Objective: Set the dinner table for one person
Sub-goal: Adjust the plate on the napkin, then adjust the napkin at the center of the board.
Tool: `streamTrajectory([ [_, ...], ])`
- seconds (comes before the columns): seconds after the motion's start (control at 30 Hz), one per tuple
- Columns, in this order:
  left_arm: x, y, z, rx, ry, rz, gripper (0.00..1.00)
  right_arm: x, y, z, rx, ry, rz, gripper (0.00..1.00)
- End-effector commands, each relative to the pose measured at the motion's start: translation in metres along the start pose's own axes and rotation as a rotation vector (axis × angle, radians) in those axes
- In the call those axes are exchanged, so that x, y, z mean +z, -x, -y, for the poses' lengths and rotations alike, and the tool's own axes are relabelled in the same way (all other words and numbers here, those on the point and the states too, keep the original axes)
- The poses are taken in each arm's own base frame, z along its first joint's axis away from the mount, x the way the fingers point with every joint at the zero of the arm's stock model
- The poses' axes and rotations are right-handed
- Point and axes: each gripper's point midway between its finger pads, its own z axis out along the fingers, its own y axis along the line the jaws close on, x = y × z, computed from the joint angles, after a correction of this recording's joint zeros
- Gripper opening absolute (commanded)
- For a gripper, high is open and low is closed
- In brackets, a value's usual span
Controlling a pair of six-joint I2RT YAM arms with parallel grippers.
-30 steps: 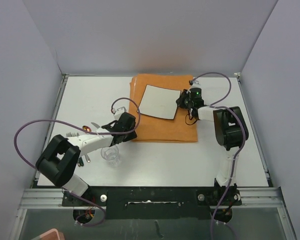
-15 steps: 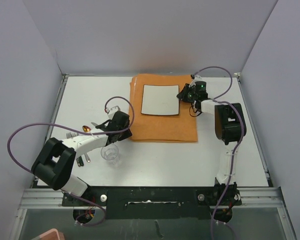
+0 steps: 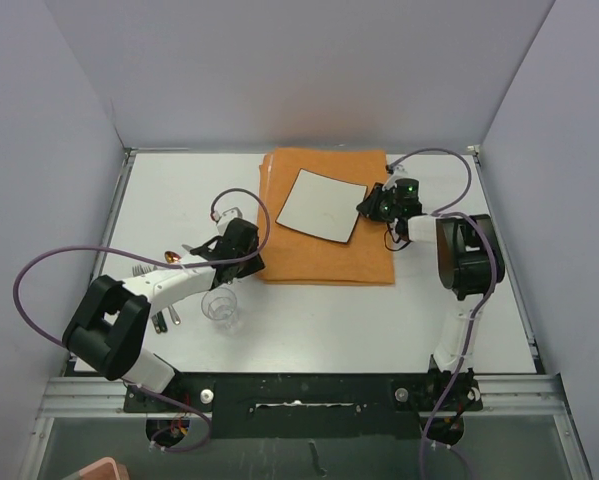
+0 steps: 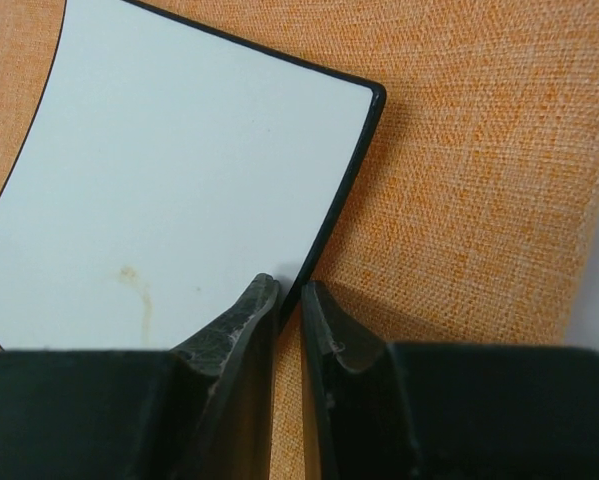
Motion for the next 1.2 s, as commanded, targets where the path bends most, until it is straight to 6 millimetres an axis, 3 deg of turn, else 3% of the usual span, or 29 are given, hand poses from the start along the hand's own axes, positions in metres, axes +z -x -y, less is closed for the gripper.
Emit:
streamTrajectory([
  [0.0, -0.015, 0.034, 0.03, -0.008, -0.09, 0.072, 0.28, -0.018, 0.04, -0.014, -0.045, 0.035, 0.067, 0.0],
  [0.13, -0.015, 0.041, 0.039, -0.005, -0.109, 0.079, 0.28, -0.039, 0.059, -0.028, 0.001, 0.042, 0.098, 0.44],
  [0.23, -0.016, 0.044, 0.044, -0.012, -0.123, 0.08, 0.27, -0.071, 0.073, -0.038, -0.031, -0.014, 0.156, 0.5],
  [0.3, -0.019, 0.047, 0.047, -0.009, -0.134, 0.087, 0.27, -0.093, 0.072, -0.045, -0.04, -0.065, 0.128, 0.47],
  [0.33, -0.022, 0.051, 0.049, 0.003, -0.138, 0.094, 0.27, -0.105, 0.068, -0.053, -0.041, -0.083, 0.114, 0.33],
  [0.37, -0.027, 0.055, 0.051, 0.019, -0.14, 0.104, 0.27, -0.115, 0.061, -0.061, -0.046, -0.095, 0.102, 0.07],
  [0.4, -0.032, 0.06, 0.052, 0.033, -0.141, 0.116, 0.27, -0.124, 0.053, -0.072, -0.056, -0.102, 0.083, 0.0],
  [0.47, -0.044, 0.071, 0.053, 0.069, -0.143, 0.149, 0.22, -0.139, 0.029, -0.099, -0.108, -0.085, 0.042, 0.0],
  [0.53, -0.057, 0.082, 0.049, 0.116, -0.123, 0.181, 0.0, -0.143, -0.002, -0.114, -0.161, -0.098, -0.026, 0.0],
  [0.6, -0.071, 0.092, 0.043, 0.117, -0.089, 0.21, 0.0, -0.145, -0.036, -0.119, -0.217, -0.142, -0.123, 0.0],
  [0.67, -0.086, 0.102, 0.04, 0.117, -0.084, 0.253, 0.0, -0.146, -0.064, -0.112, -0.239, -0.203, -0.226, 0.0],
  [0.73, -0.098, 0.108, 0.04, 0.116, -0.101, 0.283, 0.0, -0.147, -0.081, -0.109, -0.245, -0.216, -0.286, 0.0],
  [0.87, -0.111, 0.109, 0.036, 0.105, -0.109, 0.294, 0.0, -0.143, -0.091, -0.105, -0.253, -0.228, -0.321, 0.0],
  [1.17, -0.12, 0.102, 0.026, 0.097, -0.093, 0.281, 0.0, -0.115, -0.098, -0.123, -0.312, -0.202, -0.383, 0.0],
])
